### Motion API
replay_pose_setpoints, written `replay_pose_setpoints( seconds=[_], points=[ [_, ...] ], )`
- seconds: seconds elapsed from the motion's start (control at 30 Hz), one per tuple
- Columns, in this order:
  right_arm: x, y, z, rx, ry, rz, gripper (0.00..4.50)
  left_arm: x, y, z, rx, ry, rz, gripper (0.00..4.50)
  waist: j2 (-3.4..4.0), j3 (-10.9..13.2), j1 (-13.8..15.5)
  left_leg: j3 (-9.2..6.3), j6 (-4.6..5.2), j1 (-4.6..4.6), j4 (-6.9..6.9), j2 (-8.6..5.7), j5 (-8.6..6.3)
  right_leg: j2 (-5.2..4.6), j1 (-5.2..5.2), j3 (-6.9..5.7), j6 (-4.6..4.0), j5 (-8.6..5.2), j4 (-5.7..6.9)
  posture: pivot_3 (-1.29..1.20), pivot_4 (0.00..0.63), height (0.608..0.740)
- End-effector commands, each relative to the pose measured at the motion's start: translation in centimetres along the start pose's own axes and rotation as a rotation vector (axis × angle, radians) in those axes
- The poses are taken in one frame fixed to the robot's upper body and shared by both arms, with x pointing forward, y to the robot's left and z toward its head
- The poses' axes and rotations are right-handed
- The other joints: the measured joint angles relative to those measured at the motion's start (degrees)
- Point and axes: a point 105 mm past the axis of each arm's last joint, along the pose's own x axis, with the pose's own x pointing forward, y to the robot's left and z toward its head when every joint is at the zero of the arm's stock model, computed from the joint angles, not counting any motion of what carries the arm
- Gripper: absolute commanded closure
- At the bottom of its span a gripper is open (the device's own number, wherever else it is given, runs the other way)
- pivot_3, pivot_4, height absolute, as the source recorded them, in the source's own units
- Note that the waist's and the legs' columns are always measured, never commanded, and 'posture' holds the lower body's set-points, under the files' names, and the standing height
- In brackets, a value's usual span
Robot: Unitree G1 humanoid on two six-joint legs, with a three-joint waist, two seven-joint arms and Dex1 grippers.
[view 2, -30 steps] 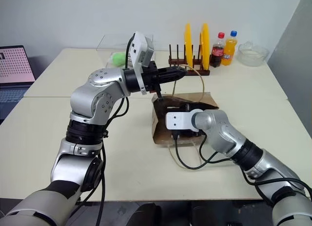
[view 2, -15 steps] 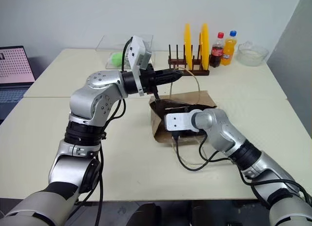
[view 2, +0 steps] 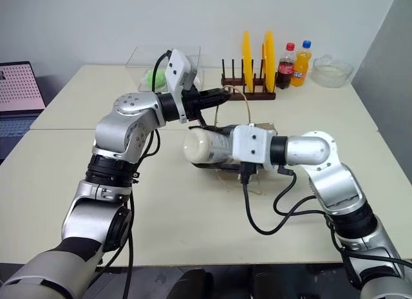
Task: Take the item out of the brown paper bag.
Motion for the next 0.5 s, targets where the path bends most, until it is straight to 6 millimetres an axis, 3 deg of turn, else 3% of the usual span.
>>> replay_pose_setpoints(
  seconds=[0.03, 0.1, 0.17, 0.27, 0.37, 0.5],
  points=[
    [-2.0, -2.4, 3.2, -0.019, -0.092, -0.115, 1.48, 0.1, 0.2, 1.5, 0.056, -0.032, 0.008, 4.50, 0.00, 0.0, 0.0, 0.00, 0.00, 0.00, 0.00, 0.00, 0.00, 0.00, 0.00, -0.01, 0.00, 0.00, 0.00, 0.00, 0.150, 0.740],
    [-3.3, -4.0, 3.8, -0.004, -0.102, -0.195, 1.48, 0.1, 0.3, 1.4, 0.056, -0.029, 0.010, 4.50, 0.00, 0.0, 0.0, 0.00, 0.00, -0.01, 0.00, 0.00, 0.00, 0.00, 0.00, 0.00, 0.00, 0.00, 0.01, 0.00, 0.150, 0.740],
    [-6.3, -7.3, 3.7, -0.032, -0.050, -0.366, 1.48, 0.2, 0.2, 1.2, 0.055, -0.025, 0.012, 4.50, 0.02, 0.0, 0.1, 0.01, 0.00, -0.02, 0.01, 0.00, 0.00, -0.01, 0.00, 0.01, 0.00, 0.00, 0.01, 0.00, 0.150, 0.740],
    [-10.1, -9.8, 2.6, -0.069, 0.058, -0.519, 1.48, 0.1, 0.2, 1.0, 0.052, -0.023, 0.015, 4.50, 0.01, 0.0, 0.5, 0.02, 0.01, -0.04, 0.01, -0.02, -0.01, -0.03, 0.01, -0.01, 0.00, 0.00, -0.05, 0.00, 0.150, 0.740],
    [-12.5, -10.3, 0.6, -0.107, 0.199, -0.561, 1.48, 0.0, 0.2, 0.9, 0.049, -0.021, 0.017, 4.50, 0.01, 0.0, 0.7, 0.06, 0.03, -0.05, -0.03, -0.04, -0.02, -0.06, 0.04, 0.00, 0.00, 0.00, -0.14, 0.00, 0.150, 0.740],
    [-14.9, -8.3, -6.0, -0.091, 0.491, -0.475, 1.48, 0.0, 0.2, 0.9, 0.048, -0.020, 0.016, 4.50, 0.00, 0.0, 0.4, 0.24, 0.03, -0.01, -0.11, -0.03, -0.02, -0.06, 0.02, 0.13, 0.00, 0.00, -0.12, 0.00, 0.150, 0.740]
  ],
)
